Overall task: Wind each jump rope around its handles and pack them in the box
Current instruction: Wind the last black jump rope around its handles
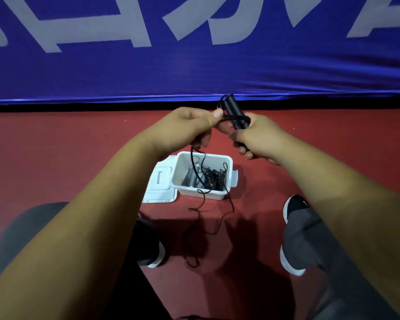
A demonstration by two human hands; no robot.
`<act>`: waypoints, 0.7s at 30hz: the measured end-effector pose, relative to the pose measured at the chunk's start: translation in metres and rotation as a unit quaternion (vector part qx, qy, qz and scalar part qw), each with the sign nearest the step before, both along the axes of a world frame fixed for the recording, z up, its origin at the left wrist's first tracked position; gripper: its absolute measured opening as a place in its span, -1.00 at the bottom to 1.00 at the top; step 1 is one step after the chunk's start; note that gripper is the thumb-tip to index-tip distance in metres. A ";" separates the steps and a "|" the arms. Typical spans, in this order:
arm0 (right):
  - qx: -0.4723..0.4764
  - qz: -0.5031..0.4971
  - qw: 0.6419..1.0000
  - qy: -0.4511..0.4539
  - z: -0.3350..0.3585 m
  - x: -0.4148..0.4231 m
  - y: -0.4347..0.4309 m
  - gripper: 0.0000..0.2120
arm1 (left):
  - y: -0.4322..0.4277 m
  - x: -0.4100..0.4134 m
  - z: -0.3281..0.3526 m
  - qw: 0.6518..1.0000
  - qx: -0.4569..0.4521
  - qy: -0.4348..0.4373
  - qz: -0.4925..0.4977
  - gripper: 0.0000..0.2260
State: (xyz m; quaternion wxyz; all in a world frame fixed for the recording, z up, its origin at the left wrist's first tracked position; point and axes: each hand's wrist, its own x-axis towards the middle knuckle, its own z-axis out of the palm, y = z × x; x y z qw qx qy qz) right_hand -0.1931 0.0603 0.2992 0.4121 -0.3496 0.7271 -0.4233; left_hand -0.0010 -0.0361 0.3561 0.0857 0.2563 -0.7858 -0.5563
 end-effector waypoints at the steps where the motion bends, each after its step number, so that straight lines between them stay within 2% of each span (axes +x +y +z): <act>1: -0.011 0.008 1.000 0.017 0.004 0.000 0.001 -0.79 | -0.002 0.002 0.001 1.000 -0.019 -0.021 0.004 -0.61; 9: -0.051 0.008 0.999 0.006 0.015 0.008 0.003 -0.84 | -0.017 0.014 -0.002 0.976 -0.131 -0.168 -0.048 -0.71; 12: -0.062 -0.007 0.998 -0.014 0.019 0.009 0.002 -0.81 | -0.022 0.017 -0.002 0.974 -0.075 -0.185 -0.104 -0.78; 14: -0.065 -0.020 0.997 -0.030 0.023 0.008 0.001 -0.78 | -0.028 0.022 -0.003 0.973 -0.014 -0.190 -0.134 -0.76; 17: -0.057 -0.032 0.997 -0.052 0.029 0.001 0.001 -0.74 | -0.031 0.026 -0.010 0.956 0.031 -0.242 -0.165 -0.74; 21: -0.020 -0.025 0.998 -0.062 0.029 -0.008 0.004 -0.78 | -0.023 0.023 -0.011 0.964 0.044 -0.248 -0.081 -0.89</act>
